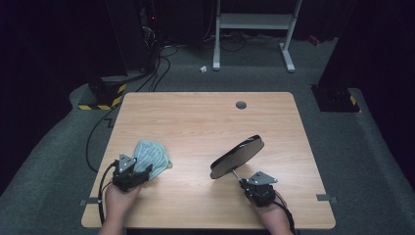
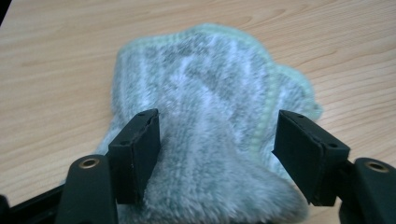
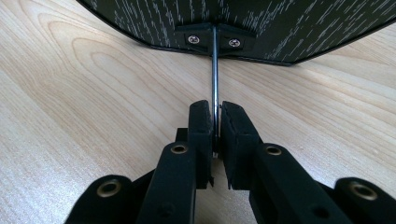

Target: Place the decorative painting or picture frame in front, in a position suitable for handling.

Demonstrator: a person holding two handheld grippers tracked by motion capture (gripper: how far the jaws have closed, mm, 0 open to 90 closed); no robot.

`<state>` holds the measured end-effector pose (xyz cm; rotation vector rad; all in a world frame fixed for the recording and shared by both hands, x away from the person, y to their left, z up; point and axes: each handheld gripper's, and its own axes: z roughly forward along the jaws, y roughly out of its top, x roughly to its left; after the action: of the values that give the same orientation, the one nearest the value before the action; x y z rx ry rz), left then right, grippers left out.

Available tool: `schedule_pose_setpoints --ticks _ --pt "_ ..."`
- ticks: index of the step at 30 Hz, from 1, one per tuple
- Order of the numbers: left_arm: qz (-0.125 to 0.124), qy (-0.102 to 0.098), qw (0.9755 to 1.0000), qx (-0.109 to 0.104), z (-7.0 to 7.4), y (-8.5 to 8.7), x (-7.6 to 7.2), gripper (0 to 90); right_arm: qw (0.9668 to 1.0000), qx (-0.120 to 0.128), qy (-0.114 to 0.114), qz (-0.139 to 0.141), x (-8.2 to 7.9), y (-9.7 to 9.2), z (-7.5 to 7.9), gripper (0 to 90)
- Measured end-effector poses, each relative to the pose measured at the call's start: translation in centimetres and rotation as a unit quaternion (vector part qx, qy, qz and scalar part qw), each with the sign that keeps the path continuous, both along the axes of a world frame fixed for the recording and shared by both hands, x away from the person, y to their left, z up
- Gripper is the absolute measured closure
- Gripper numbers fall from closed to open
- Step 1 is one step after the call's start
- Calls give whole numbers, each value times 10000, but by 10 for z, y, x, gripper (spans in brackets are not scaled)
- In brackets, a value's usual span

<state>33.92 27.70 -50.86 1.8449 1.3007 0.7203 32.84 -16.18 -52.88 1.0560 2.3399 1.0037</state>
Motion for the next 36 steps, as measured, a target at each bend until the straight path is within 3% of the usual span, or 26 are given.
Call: schedule_pose_setpoints --ticks 11,15,18,20,22,24,30,36 --pt "-502 -268 9984 -16 16 -28 -12 342 9999 76 86 15 0 -1 0 783" --pt "-701 -291 9970 -182 19 -39 -16 357 9999 81 90 -10 0 -1 0 771" --pt "-908 -159 9956 -149 12 -54 -17 374 9999 82 82 -14 1 -1 0 756" --pt "-1074 1 9942 29 4 -66 -17 375 9999 108 98 -27 1 -1 0 729" --pt "-1316 167 9911 63 -5 -83 -16 376 9999 109 104 -59 1 -1 0 701" --pt "-1393 210 9900 74 -7 -88 -15 377 9999 96 81 -56 2 -1 0 693" --pt "-1473 496 9877 146 -20 -103 -9 361 9999 142 48 -64 0 -2 1 616" --pt "-1482 632 9867 198 -24 -105 -5 324 9997 158 173 -5 -2 -2 0 510"
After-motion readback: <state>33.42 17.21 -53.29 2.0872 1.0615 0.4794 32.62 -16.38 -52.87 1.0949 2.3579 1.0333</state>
